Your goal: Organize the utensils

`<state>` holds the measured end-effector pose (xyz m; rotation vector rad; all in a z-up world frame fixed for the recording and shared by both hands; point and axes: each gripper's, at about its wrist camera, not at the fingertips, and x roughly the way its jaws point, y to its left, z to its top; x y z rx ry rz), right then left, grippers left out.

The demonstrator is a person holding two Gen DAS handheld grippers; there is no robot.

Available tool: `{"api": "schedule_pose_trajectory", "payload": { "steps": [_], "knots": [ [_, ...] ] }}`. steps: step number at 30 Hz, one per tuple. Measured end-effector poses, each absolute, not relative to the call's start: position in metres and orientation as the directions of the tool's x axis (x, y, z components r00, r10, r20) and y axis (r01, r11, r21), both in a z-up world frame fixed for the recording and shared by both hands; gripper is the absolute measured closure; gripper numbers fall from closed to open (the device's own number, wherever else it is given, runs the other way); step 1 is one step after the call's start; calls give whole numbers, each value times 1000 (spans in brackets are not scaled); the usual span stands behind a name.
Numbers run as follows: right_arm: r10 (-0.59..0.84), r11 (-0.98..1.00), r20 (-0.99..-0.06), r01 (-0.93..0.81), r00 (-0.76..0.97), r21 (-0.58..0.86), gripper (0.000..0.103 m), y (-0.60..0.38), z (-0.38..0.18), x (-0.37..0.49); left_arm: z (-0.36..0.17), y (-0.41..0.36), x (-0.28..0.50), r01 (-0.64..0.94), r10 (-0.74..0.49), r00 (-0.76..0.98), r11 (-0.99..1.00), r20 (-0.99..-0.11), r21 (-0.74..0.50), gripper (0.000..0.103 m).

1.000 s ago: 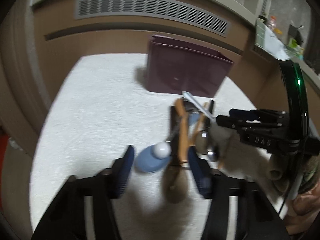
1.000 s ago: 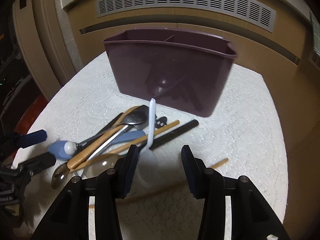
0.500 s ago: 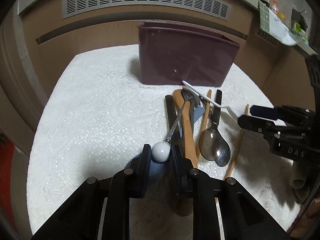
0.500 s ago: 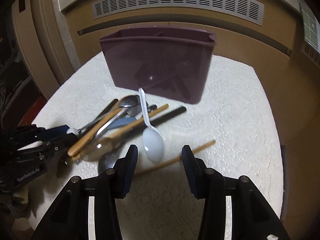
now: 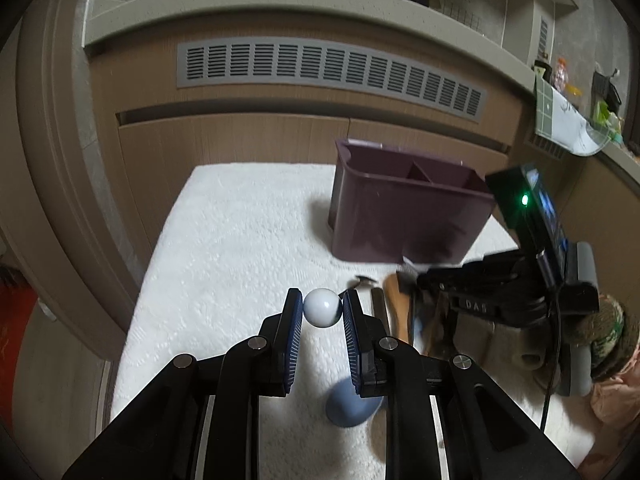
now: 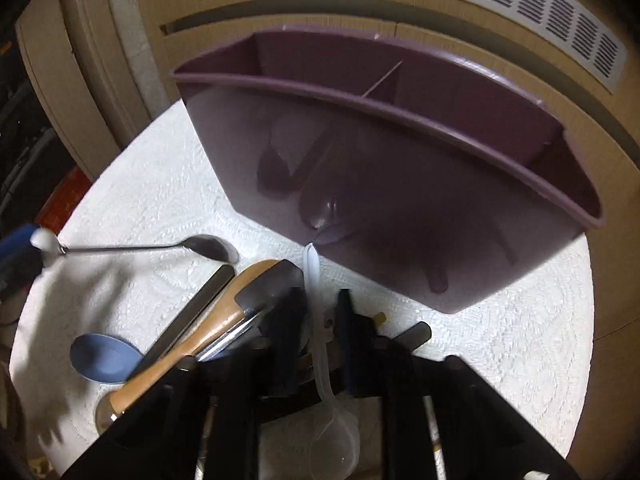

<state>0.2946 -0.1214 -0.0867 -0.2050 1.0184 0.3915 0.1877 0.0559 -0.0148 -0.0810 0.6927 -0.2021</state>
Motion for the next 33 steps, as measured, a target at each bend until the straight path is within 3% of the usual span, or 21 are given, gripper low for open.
{"api": "schedule_pose_trajectory", "payload": {
  "steps": [4, 12, 17, 20, 21, 24, 25, 30, 32, 33],
  "knots": [
    [251, 911, -849, -410, 464, 44, 98, -129, -79, 280, -6, 53, 185, 167, -216, 768, 976, -602, -138, 83],
    [362, 908, -736, -396, 572, 139, 98, -163, -24, 224, 23, 47, 164, 183, -213, 812, 977, -543, -110, 83],
    [322, 915, -743, -393, 586, 86, 98, -174, -21, 212, 0, 62, 167, 148, -194, 753, 981, -628, -126, 81],
    [255, 931, -760, -365, 598, 26, 96, -177, -32, 209, -25, 75, 165, 104, -187, 703, 982, -686, -161, 74],
    [226, 938, -762, -348, 607, 2, 88, -180, -37, 206, -34, 80, 165, 91, -197, 681, 979, -705, -185, 71],
    [161, 956, -761, -292, 628, -38, 42, -188, -47, 201, -56, 83, 162, 61, -201, 635, 976, -746, -211, 58],
    [136, 959, -758, -276, 638, -59, 37, -189, -50, 199, -62, 82, 162, 54, -192, 627, 978, -755, -204, 56],
    [47, 949, -764, -267, 644, -167, 37, -185, -67, 193, -76, 72, 177, 46, -158, 615, 985, -773, -165, 56],
    [19, 945, -758, -260, 652, -200, 29, -184, -70, 191, -83, 67, 183, 52, -146, 604, 988, -784, -145, 56],
    [3, 944, -751, -250, 661, -216, 19, -184, -70, 190, -85, 63, 186, 53, -132, 603, 991, -787, -126, 58]
  ]
}}
